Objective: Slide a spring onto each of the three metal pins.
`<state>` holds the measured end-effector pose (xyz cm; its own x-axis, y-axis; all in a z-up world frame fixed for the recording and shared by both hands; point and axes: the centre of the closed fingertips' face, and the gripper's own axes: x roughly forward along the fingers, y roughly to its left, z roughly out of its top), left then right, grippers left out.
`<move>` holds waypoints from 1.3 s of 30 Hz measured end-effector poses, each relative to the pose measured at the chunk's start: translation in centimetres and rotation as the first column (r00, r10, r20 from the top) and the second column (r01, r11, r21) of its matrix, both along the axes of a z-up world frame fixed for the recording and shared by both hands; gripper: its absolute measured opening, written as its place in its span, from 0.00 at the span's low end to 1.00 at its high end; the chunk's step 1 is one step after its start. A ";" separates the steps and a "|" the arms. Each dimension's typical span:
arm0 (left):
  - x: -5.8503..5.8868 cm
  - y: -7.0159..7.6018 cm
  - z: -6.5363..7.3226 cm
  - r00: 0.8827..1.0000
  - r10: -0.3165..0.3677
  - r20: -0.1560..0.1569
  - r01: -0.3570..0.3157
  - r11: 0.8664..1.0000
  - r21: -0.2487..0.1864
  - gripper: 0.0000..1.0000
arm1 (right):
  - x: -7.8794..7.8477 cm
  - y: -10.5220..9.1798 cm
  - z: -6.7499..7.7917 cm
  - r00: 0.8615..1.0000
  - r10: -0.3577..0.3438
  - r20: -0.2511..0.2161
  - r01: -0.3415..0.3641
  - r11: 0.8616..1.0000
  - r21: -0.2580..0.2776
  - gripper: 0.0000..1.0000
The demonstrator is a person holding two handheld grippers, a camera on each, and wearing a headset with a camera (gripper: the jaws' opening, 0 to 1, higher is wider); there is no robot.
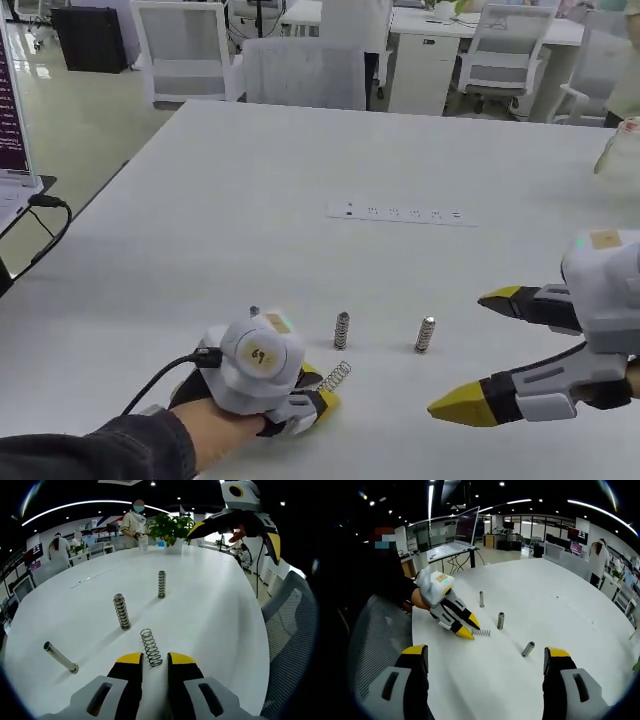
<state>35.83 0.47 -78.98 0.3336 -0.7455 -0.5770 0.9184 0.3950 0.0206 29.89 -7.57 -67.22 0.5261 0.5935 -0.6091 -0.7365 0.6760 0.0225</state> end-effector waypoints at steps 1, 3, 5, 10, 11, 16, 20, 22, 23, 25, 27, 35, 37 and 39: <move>0.0 0.0 0.0 1.000 0.000 0.003 0.000 1.000 0.002 0.11 | 0.0 0.0 0.0 1.000 0.000 0.000 0.000 1.000 0.000 0.95; 0.1 0.1 0.0 1.000 0.002 0.001 -0.002 1.000 0.000 0.09 | 0.0 0.0 0.0 1.000 0.000 0.000 0.000 1.000 0.000 0.95; 0.3 0.1 0.0 1.000 0.009 0.005 -0.009 1.000 -0.001 0.06 | 0.0 0.0 0.0 1.000 0.000 -0.001 0.000 1.000 0.000 0.95; 0.5 0.1 -0.1 1.000 0.012 0.006 -0.012 1.000 0.001 0.04 | 0.1 0.1 0.1 1.000 0.001 0.002 -0.001 1.000 0.001 0.94; 0.5 0.1 -0.1 1.000 0.011 0.006 -0.011 1.000 0.001 0.04 | 0.1 0.2 0.1 1.000 0.002 0.002 -0.002 1.000 0.002 0.94; 0.5 0.4 0.0 1.000 0.007 0.007 -0.007 1.000 0.001 0.03 | 0.1 0.4 0.3 1.000 0.008 0.007 -0.008 1.000 0.001 0.94; 0.5 0.7 0.0 1.000 0.005 0.006 -0.005 1.000 0.005 0.02 | 0.1 0.4 0.4 1.000 0.010 0.009 -0.010 1.000 0.001 0.94; 0.4 0.8 0.1 1.000 0.001 -0.002 -0.001 1.000 0.002 0.02 | 0.0 0.5 0.5 1.000 0.012 0.010 -0.012 1.000 -0.001 0.94; 0.4 0.8 0.1 1.000 0.002 -0.001 -0.002 1.000 0.002 0.02 | 0.0 0.5 0.5 1.000 0.013 0.011 -0.013 1.000 -0.003 0.94; 0.3 0.9 0.3 1.000 -0.002 -0.004 0.002 1.000 -0.006 0.02 | 0.0 0.6 0.6 1.000 0.014 0.014 -0.014 1.000 0.000 0.94; 0.3 1.0 0.6 1.000 -0.004 -0.003 0.004 1.000 -0.013 0.02 | -0.1 0.6 0.7 1.000 0.017 0.016 -0.017 1.000 -0.003 0.93; -0.3 1.2 2.7 1.000 -0.014 0.006 0.014 0.998 -0.059 0.02 | -0.1 1.1 1.3 0.999 0.034 0.028 -0.034 0.999 -0.004 0.91; -0.4 1.1 3.5 1.000 -0.017 0.012 0.018 0.997 -0.076 0.02 | 0.0 1.2 1.5 0.999 0.037 0.033 -0.037 0.999 -0.003 0.91; -0.6 1.1 4.2 1.000 -0.020 0.020 0.021 0.996 -0.090 0.02 | 0.0 1.4 1.8 0.998 0.042 0.037 -0.042 0.999 -0.002 0.90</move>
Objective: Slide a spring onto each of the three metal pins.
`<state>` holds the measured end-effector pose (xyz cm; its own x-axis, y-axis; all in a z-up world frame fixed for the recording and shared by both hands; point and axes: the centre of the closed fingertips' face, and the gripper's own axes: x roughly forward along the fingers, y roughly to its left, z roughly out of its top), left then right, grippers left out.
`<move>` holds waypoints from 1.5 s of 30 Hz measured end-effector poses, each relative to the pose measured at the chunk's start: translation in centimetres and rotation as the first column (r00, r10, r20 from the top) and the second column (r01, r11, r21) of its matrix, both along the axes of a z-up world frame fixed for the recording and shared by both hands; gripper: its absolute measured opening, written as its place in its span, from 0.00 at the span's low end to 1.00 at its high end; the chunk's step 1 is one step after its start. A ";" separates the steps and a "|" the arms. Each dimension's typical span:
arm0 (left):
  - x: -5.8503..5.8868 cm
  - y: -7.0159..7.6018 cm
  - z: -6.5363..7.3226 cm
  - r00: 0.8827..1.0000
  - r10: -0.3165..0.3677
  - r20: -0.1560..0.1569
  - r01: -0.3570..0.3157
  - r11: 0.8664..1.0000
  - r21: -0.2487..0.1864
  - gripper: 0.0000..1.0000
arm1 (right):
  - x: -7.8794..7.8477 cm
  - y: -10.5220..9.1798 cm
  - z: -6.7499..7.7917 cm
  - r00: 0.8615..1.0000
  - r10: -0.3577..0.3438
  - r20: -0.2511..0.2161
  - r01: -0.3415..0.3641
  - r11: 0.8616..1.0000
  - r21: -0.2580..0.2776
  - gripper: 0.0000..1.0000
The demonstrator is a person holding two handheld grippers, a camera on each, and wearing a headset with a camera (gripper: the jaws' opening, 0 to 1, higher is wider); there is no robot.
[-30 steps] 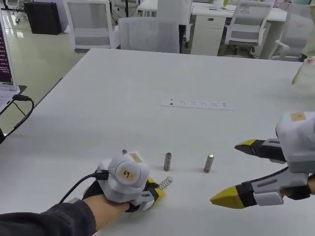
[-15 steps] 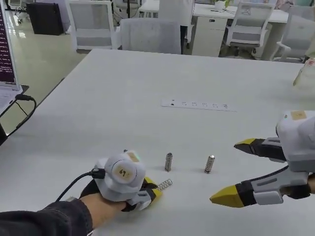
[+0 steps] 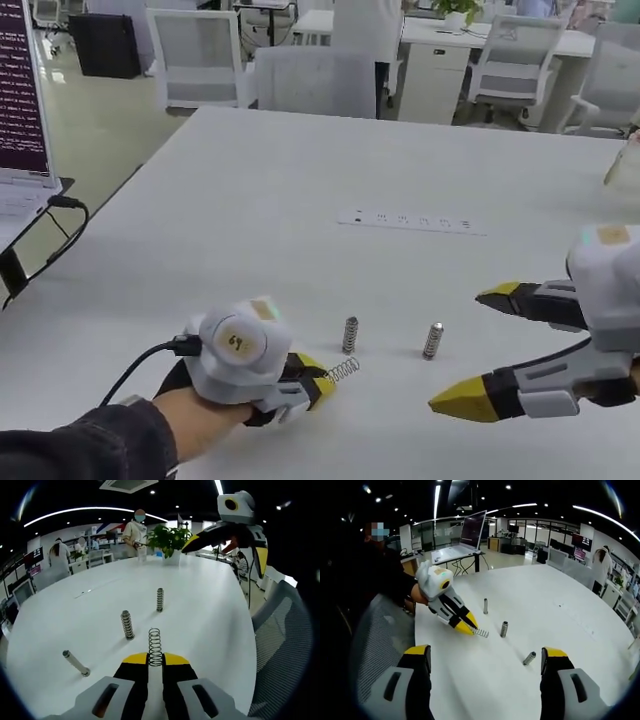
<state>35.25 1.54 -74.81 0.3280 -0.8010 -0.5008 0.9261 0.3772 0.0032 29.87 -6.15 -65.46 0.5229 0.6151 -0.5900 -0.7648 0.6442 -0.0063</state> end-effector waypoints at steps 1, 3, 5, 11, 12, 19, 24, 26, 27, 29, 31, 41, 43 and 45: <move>-0.1 -0.1 0.6 1.000 -0.005 0.009 0.005 1.000 -0.009 0.02 | 0.0 0.0 0.1 1.000 0.001 0.001 -0.001 1.000 -0.001 0.90; -0.5 -0.1 1.5 1.000 -0.013 0.019 0.014 0.999 -0.029 0.02 | -0.1 0.2 0.4 1.000 0.006 0.009 -0.006 1.000 0.002 0.89; -0.8 0.0 2.6 0.999 -0.021 0.033 0.023 0.999 -0.048 0.02 | -0.2 0.2 0.6 1.000 0.009 0.014 -0.009 1.000 0.000 0.88; -1.4 0.6 5.5 0.998 -0.018 0.068 0.025 0.995 -0.101 0.02 | -0.3 0.5 1.3 0.999 0.017 0.030 -0.017 1.000 0.003 0.85; -1.6 0.8 6.1 0.997 -0.019 0.076 0.027 0.994 -0.108 0.02 | -0.3 0.7 1.5 0.999 0.023 0.034 -0.023 1.000 0.002 0.84; -2.6 1.4 8.7 0.992 -0.027 0.124 0.044 0.989 -0.141 0.02 | -0.3 1.6 3.1 0.997 0.048 0.064 -0.049 0.999 0.011 0.81; -3.8 1.3 10.1 0.985 -0.050 0.164 0.075 0.985 -0.153 0.02 | -0.7 2.1 3.7 0.995 0.071 0.066 -0.072 0.997 0.013 0.75; -4.7 1.1 10.7 0.979 -0.073 0.192 0.102 0.984 -0.147 0.02 | -0.9 2.4 4.0 0.994 0.084 0.065 -0.085 0.996 0.013 0.71; -5.1 1.0 11.0 0.976 -0.082 0.201 0.113 0.983 -0.147 0.02 | -1.0 2.5 4.1 0.994 0.091 0.067 -0.092 0.996 0.011 0.70; -5.7 0.9 11.5 0.971 -0.097 0.217 0.131 0.980 -0.147 0.02 | -1.2 2.7 4.4 0.993 0.100 0.067 -0.101 0.995 0.011 0.68; -6.2 0.7 11.7 0.967 -0.112 0.231 0.147 0.979 -0.142 0.02 | -1.4 3.0 4.7 0.991 0.112 0.066 -0.114 0.993 0.020 0.64; -7.1 0.2 12.7 0.958 -0.134 0.252 0.178 0.971 -0.160 0.02 | -2.3 4.1 4.8 0.984 0.177 0.026 -0.178 0.984 0.018 0.47; -7.4 0.1 12.9 0.956 -0.141 0.256 0.187 0.969 -0.163 0.02 | -2.5 4.5 4.9 0.981 0.194 0.018 -0.194 0.981 0.023 0.44; -7.6 0.0 13.0 0.954 -0.148 0.260 0.196 0.966 -0.166 0.02 | -2.7 4.9 4.9 0.976 0.216 0.002 -0.216 0.976 0.030 0.40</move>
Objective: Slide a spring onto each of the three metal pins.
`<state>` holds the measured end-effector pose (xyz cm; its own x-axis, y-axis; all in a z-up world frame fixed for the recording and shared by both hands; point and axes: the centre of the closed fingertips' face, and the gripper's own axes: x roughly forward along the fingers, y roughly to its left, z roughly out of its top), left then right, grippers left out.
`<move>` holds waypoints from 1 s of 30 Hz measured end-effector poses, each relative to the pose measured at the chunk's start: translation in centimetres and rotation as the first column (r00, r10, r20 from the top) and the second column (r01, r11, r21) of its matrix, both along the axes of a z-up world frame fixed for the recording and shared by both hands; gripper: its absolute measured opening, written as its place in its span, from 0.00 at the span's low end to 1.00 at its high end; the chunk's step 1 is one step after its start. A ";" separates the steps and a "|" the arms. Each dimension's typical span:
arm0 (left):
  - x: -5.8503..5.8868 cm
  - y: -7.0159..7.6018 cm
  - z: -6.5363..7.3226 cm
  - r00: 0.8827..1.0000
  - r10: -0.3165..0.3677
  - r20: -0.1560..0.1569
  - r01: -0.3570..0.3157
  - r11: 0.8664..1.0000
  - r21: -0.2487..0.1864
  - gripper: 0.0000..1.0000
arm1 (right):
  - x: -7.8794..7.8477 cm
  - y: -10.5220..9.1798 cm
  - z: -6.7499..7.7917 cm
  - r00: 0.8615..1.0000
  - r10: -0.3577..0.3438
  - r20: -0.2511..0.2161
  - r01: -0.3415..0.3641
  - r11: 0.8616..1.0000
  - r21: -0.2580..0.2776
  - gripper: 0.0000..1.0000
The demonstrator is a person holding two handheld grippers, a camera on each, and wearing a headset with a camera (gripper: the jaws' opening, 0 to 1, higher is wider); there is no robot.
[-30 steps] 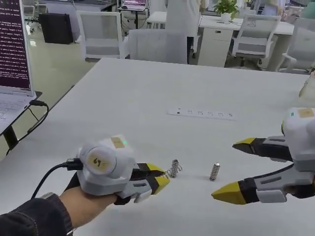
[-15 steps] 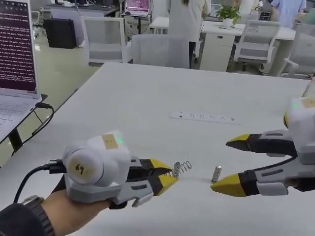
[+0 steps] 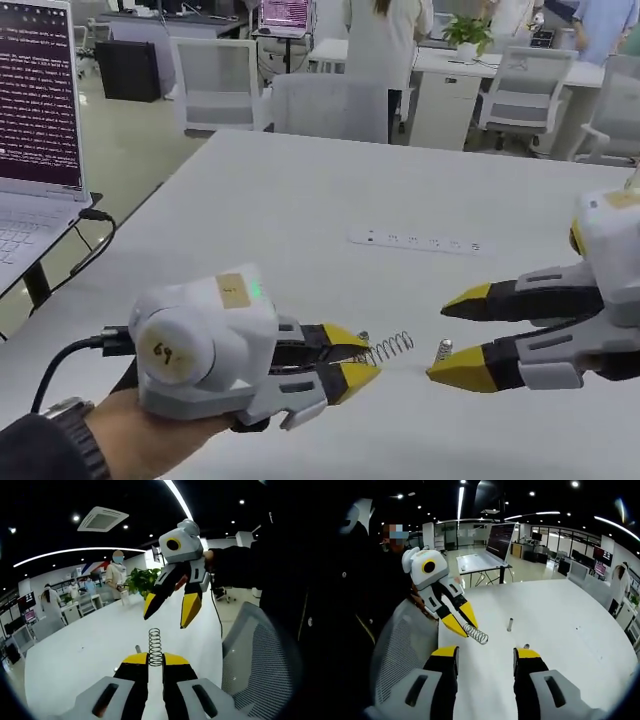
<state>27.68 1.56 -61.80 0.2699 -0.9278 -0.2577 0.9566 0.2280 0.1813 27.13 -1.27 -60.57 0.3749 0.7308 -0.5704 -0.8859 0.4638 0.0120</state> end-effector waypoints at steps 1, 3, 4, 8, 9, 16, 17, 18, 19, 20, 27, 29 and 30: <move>-0.1 0.0 0.0 1.000 -0.005 0.000 0.005 1.000 -0.001 0.02 | 0.0 0.1 0.0 1.000 0.003 0.000 -0.003 1.000 -0.002 0.38; -0.3 -0.1 0.2 1.000 -0.012 0.004 0.012 1.000 -0.003 0.02 | -0.2 0.4 -0.1 1.000 0.024 -0.010 -0.024 1.000 -0.003 0.36; -0.4 -0.2 0.2 1.000 -0.015 0.007 0.015 1.000 -0.003 0.02 | -0.4 0.6 -0.1 0.999 0.031 -0.014 -0.031 1.000 -0.002 0.35; -0.9 -0.3 0.4 0.999 -0.038 0.012 0.038 0.999 -0.006 0.02 | -0.9 1.0 -0.2 0.998 0.057 -0.030 -0.057 0.998 0.002 0.30; -1.1 -0.4 0.4 0.999 -0.046 0.014 0.046 0.999 -0.007 0.02 | -1.0 1.1 -0.3 0.997 0.064 -0.038 -0.064 0.998 0.003 0.29; -1.7 -0.7 0.6 0.997 -0.071 0.023 0.071 0.997 -0.013 0.02 | -1.6 1.4 -0.2 0.995 0.090 -0.049 -0.090 0.996 0.012 0.21; -1.8 -0.7 0.7 0.997 -0.074 0.022 0.075 0.997 -0.015 0.02 | -1.6 1.5 -0.2 0.994 0.093 -0.051 -0.092 0.996 0.013 0.21; -1.9 -0.8 0.7 0.997 -0.076 0.023 0.076 0.997 -0.016 0.02 | -1.8 1.5 -0.2 0.994 0.097 -0.059 -0.096 0.995 0.013 0.20; -1.9 -0.8 0.7 0.997 -0.079 0.023 0.079 0.997 -0.018 0.02 | -1.8 1.5 -0.2 0.993 0.098 -0.058 -0.097 0.995 0.013 0.20; -2.0 -0.8 0.8 0.996 -0.081 0.024 0.081 0.997 -0.019 0.02 | -1.8 1.5 -0.3 0.993 0.099 -0.058 -0.098 0.995 0.013 0.20; -2.2 -0.8 0.9 0.996 -0.082 0.032 0.083 0.996 -0.020 0.02 | -2.0 1.7 -0.3 0.991 0.111 -0.070 -0.110 0.994 0.016 0.14; -2.3 -0.8 0.9 0.996 -0.085 0.030 0.086 0.996 -0.020 0.02 | -2.0 1.6 -0.3 0.992 0.111 -0.065 -0.111 0.994 0.007 0.12; -2.3 -0.8 0.8 0.996 -0.086 0.032 0.086 0.996 -0.018 0.02 | -2.0 1.6 -0.3 0.992 0.113 -0.063 -0.113 0.994 0.004 0.11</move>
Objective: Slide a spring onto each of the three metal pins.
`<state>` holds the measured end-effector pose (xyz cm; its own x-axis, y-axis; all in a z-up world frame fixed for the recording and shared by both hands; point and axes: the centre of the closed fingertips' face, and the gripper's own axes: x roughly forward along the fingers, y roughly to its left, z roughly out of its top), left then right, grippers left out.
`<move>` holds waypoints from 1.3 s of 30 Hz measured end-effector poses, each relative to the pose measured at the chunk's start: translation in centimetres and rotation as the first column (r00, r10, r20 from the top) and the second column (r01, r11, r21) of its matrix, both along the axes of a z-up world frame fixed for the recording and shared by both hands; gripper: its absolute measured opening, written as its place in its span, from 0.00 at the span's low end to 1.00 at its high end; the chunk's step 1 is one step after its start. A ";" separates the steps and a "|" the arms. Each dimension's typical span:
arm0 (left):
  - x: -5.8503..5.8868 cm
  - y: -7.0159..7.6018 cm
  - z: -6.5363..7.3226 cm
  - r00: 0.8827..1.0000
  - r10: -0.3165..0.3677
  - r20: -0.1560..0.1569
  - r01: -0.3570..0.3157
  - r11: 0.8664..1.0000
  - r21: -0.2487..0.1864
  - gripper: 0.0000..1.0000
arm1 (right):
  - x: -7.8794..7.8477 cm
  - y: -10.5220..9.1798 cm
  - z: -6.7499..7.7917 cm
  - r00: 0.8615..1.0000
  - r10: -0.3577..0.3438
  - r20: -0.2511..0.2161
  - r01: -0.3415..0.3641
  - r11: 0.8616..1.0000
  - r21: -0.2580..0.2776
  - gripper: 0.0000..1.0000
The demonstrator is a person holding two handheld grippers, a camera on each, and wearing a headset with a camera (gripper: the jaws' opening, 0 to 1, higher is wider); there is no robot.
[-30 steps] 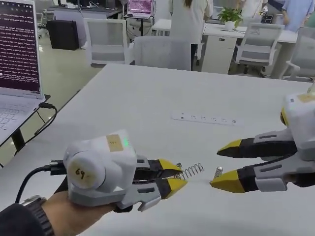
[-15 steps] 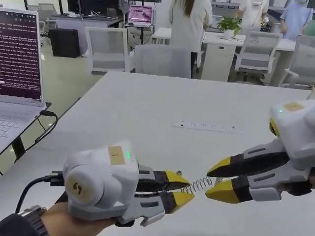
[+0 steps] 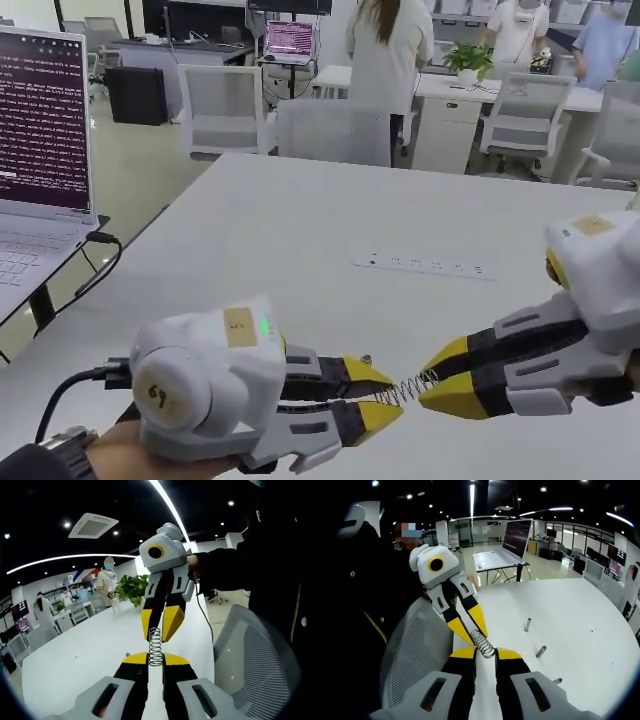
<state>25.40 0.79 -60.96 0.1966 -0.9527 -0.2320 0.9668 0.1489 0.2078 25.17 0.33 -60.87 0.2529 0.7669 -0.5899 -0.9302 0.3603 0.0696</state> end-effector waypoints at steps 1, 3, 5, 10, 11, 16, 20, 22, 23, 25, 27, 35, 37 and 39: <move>0.0 0.0 0.0 1.000 0.000 0.001 0.000 1.000 0.002 0.02 | 0.0 0.0 0.0 1.000 0.002 -0.001 -0.002 1.000 0.001 0.11; 0.0 0.0 -0.1 1.000 0.001 -0.002 -0.001 1.000 0.002 0.02 | -0.1 0.1 0.2 1.000 0.006 0.004 -0.006 1.000 -0.005 0.11; 0.1 0.0 -0.2 1.000 0.003 -0.004 -0.003 1.000 0.003 0.02 | -0.2 0.3 0.3 1.000 0.010 0.010 -0.009 1.000 -0.012 0.10; 0.2 0.1 -0.4 1.000 0.008 -0.010 -0.008 1.000 0.007 0.02 | 0.0 0.6 0.5 0.999 0.023 0.023 -0.022 0.999 -0.043 0.10; 0.2 0.1 -0.4 1.000 0.008 -0.011 -0.008 1.000 0.009 0.01 | 0.0 0.6 0.5 0.999 0.026 0.024 -0.025 0.998 -0.050 0.10; 0.4 0.1 -0.9 1.000 0.018 -0.017 -0.017 1.000 0.019 0.01 | -0.1 1.3 0.9 0.998 0.056 0.041 -0.052 0.995 -0.080 0.09; 0.4 0.2 -1.0 1.000 0.019 -0.019 -0.019 1.000 0.022 0.01 | -0.2 1.8 1.3 0.996 0.078 0.049 -0.073 0.993 -0.098 0.08; 0.3 0.2 -1.0 1.000 0.019 -0.022 -0.019 1.000 0.021 0.01 | -0.3 2.0 1.4 0.995 0.088 0.053 -0.082 0.991 -0.107 0.08; 0.3 0.2 -1.0 1.000 0.019 -0.022 -0.019 1.000 0.022 0.01 | -0.3 2.1 1.4 0.994 0.093 0.054 -0.086 0.990 -0.112 0.08; 0.2 0.1 -1.1 1.000 0.017 -0.024 -0.017 1.000 0.021 0.01 | -0.4 2.3 1.6 0.993 0.102 0.055 -0.095 0.989 -0.116 0.08; 0.1 0.0 -1.1 1.000 0.015 -0.027 -0.015 1.000 0.020 0.01 | -0.6 2.5 1.5 0.992 0.115 0.048 -0.108 0.986 -0.128 0.08; 0.0 0.2 -1.5 0.999 0.013 -0.035 -0.012 1.000 0.025 0.01 | -0.6 2.3 0.6 0.989 0.145 0.038 -0.135 0.972 -0.192 0.09; 0.0 0.2 -1.6 0.999 0.012 -0.035 -0.011 1.000 0.028 0.01 | -0.7 2.3 0.3 0.987 0.158 0.023 -0.150 0.966 -0.210 0.11; 0.0 0.1 -1.6 0.999 0.012 -0.042 -0.011 1.000 0.026 0.01 | -0.7 2.2 0.0 0.984 0.176 0.020 -0.166 0.956 -0.244 0.12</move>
